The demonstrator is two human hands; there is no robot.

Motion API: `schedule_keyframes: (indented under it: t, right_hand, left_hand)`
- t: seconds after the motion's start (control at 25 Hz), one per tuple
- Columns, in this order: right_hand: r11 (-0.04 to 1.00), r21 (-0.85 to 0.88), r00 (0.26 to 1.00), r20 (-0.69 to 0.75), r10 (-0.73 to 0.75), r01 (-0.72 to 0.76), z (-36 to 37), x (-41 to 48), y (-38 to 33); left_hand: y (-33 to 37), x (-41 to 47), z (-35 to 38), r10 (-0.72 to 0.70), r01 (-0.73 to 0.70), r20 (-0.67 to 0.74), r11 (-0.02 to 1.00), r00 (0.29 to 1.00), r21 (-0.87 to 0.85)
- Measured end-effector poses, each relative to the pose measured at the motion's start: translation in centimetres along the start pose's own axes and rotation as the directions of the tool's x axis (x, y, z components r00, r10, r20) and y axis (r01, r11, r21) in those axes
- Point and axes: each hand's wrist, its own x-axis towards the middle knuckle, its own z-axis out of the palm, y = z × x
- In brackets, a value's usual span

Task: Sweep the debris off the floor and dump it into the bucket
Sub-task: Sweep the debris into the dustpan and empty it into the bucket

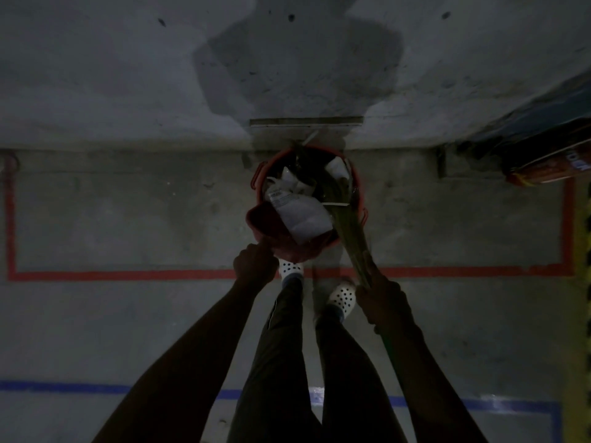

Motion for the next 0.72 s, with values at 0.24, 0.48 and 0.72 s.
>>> schedule_keyframes:
  t: [0.24, 0.48, 0.72]
  right_hand:
    - [1.0, 0.009, 1.0, 0.014, 0.007, -0.007, -1.3, -1.4, 0.8]
    - [1.0, 0.006, 1.0, -0.018, 0.004, -0.004, -2.8, -4.0, 1.8]
    - [0.999, -0.016, 0.999, 0.002, -0.045, 0.046, -3.0, -6.2, 2.3]
  left_hand:
    - [-0.8, -5.3, -0.3, -0.013, 0.012, -0.043, 1.0, 0.999, -0.007]
    - [-1.2, -11.2, -0.3, 0.01, -0.01, -0.073, 1.0, 0.997, -0.008]
    - [0.1, -13.2, -2.6, -0.022, 0.011, -0.127, 0.997, 0.992, -0.082]
